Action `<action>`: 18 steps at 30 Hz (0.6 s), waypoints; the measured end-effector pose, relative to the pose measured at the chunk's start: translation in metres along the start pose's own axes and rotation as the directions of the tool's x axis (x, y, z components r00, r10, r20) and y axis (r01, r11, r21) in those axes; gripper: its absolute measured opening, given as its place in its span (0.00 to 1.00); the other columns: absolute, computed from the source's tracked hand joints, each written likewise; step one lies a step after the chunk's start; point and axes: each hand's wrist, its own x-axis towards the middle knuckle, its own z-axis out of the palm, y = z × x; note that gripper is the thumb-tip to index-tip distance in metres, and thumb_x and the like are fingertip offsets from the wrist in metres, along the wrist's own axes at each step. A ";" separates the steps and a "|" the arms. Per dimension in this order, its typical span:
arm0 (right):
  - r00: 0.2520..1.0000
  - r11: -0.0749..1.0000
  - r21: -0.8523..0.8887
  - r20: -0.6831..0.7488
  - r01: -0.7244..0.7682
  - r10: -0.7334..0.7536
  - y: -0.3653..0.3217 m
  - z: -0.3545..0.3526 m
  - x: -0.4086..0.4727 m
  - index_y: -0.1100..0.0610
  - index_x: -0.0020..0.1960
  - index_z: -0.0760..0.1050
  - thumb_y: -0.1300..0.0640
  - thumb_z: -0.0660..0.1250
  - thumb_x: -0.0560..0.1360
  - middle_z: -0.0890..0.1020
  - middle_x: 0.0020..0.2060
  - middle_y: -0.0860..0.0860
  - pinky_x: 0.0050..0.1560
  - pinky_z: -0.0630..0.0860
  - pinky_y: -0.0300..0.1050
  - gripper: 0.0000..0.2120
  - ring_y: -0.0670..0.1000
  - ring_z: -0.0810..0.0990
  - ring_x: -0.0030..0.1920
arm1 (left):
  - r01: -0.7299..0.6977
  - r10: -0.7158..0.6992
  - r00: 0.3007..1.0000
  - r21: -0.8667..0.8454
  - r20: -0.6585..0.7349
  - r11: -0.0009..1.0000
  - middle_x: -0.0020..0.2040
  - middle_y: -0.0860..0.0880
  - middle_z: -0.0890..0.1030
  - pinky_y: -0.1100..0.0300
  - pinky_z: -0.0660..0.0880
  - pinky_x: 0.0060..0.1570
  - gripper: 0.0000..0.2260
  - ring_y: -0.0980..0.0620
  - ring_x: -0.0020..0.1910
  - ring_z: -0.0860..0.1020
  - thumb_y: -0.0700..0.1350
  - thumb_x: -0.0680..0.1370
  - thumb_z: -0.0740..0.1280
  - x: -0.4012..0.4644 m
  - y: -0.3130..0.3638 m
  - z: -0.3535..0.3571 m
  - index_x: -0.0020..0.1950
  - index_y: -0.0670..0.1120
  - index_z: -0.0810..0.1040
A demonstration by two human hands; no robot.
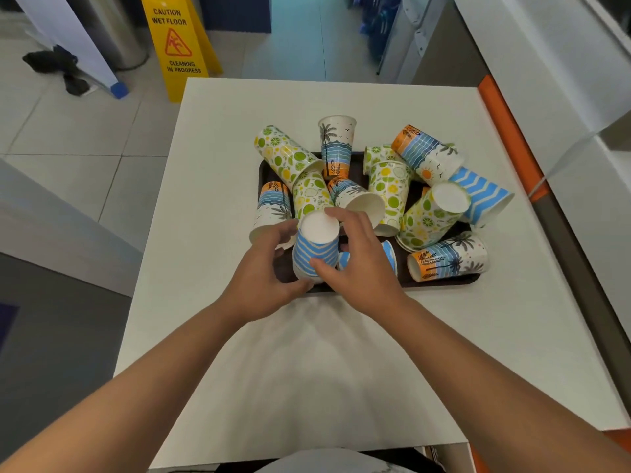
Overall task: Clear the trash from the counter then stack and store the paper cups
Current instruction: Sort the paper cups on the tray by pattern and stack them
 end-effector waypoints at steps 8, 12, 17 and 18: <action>0.988 0.987 -0.091 0.068 -0.131 0.138 0.017 -0.024 -0.008 0.50 0.71 0.63 0.60 0.68 0.70 0.72 0.65 0.45 0.58 0.67 0.37 0.31 0.44 0.71 0.64 | -0.046 0.048 0.998 0.041 -0.033 0.998 0.65 0.57 0.73 0.68 0.69 0.62 0.38 0.62 0.64 0.71 0.50 0.66 0.79 0.006 0.008 0.007 0.72 0.49 0.67; 0.977 0.902 -0.429 0.166 -0.051 0.134 0.035 -0.039 -0.003 0.53 0.69 0.67 0.58 0.68 0.70 0.72 0.63 0.50 0.60 0.67 0.48 0.28 0.52 0.68 0.64 | -0.038 0.041 0.996 0.042 -0.082 0.998 0.62 0.57 0.75 0.66 0.71 0.61 0.31 0.60 0.62 0.74 0.43 0.69 0.77 0.009 0.006 0.012 0.70 0.48 0.69; 0.935 0.729 -0.684 0.280 0.034 0.218 0.053 -0.039 -0.002 0.52 0.74 0.62 0.54 0.68 0.73 0.68 0.69 0.50 0.67 0.60 0.50 0.32 0.54 0.62 0.71 | -0.021 0.023 0.996 0.023 -0.089 1.000 0.63 0.54 0.77 0.57 0.75 0.62 0.30 0.57 0.61 0.76 0.43 0.69 0.77 0.010 0.005 0.014 0.69 0.48 0.70; 0.931 0.708 -0.705 0.284 0.040 0.230 0.055 -0.038 -0.003 0.51 0.75 0.61 0.54 0.67 0.73 0.67 0.69 0.50 0.67 0.60 0.49 0.32 0.54 0.61 0.71 | -0.016 0.019 0.996 0.024 -0.089 1.000 0.63 0.54 0.77 0.56 0.75 0.62 0.30 0.57 0.61 0.76 0.43 0.69 0.77 0.011 0.006 0.014 0.69 0.48 0.70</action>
